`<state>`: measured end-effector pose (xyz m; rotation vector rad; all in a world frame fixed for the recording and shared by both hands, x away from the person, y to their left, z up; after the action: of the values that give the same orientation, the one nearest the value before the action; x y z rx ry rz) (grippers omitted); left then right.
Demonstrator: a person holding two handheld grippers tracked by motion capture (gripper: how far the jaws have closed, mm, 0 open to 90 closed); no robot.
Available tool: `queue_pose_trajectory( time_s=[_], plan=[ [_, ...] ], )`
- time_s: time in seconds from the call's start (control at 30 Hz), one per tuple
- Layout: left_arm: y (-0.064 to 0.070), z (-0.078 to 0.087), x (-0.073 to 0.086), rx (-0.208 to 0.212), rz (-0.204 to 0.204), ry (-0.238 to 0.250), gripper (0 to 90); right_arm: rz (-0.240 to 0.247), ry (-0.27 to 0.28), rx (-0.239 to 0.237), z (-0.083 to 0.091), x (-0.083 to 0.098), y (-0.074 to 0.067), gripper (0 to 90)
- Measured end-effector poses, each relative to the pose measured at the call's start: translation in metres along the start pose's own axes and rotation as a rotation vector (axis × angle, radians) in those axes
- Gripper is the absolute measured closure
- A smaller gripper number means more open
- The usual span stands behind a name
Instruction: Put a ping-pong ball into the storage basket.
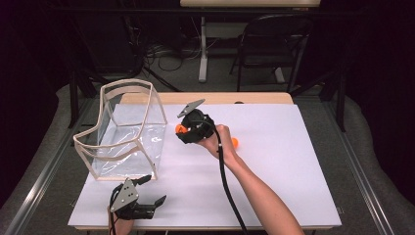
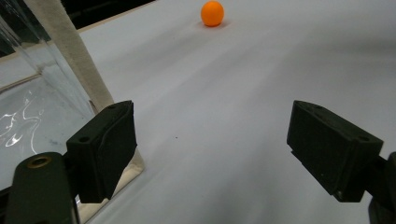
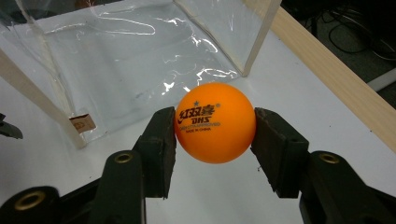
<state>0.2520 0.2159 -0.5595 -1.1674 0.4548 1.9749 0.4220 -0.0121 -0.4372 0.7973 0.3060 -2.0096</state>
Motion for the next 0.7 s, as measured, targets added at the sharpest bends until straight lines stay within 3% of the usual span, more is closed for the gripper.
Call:
queue_pose_trajectory(
  time_s=[0.7],
  plan=[
    [-0.001,0.002,0.0,-0.003,0.003,-0.001,15.7,0.018,0.006,0.002,0.011,-0.019,0.003,50.4]
  ],
)
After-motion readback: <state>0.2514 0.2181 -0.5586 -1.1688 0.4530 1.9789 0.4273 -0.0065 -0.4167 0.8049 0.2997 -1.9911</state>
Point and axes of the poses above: each handheld gripper's, and its own axes: z roughly backward along the jaws, x roughly out of its underside, y roughly to its right, the point moved 1 cm from there along -z, roughly forward along the jaws, and after that the axes turned 7 degrees about -y, right-handed, at the moved point
